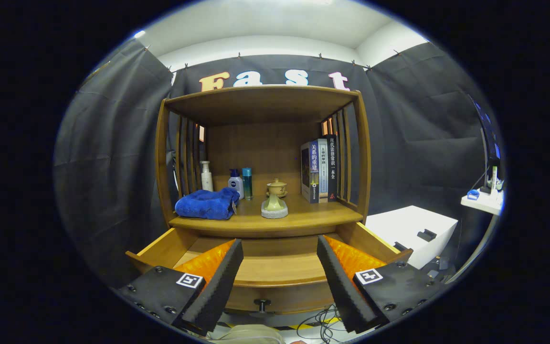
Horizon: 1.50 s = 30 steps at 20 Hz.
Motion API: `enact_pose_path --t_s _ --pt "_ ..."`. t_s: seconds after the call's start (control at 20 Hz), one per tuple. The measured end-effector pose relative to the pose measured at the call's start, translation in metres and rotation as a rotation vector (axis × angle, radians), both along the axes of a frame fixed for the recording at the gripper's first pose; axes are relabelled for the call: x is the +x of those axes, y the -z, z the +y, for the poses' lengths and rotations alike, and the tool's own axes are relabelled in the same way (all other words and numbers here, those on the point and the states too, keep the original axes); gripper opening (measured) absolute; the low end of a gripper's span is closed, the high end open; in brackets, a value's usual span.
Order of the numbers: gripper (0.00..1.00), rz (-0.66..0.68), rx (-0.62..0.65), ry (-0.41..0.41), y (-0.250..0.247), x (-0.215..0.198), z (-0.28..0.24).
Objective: Pull open the drawer, take out the items inside it, and place them on the countertop above the cabinet.
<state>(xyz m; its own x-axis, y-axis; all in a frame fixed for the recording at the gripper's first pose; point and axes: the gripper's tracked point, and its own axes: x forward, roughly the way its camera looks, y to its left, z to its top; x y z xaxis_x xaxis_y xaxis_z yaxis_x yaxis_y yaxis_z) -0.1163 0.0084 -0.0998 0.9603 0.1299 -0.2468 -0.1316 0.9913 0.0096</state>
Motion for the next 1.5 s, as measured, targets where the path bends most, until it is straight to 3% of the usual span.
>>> enact_pose_path --t_s 0.7,1.5 --pt "1.00 0.086 -0.034 -0.039 0.079 -0.015 0.003" --pt "0.98 0.084 -0.032 -0.039 0.078 0.006 0.011"
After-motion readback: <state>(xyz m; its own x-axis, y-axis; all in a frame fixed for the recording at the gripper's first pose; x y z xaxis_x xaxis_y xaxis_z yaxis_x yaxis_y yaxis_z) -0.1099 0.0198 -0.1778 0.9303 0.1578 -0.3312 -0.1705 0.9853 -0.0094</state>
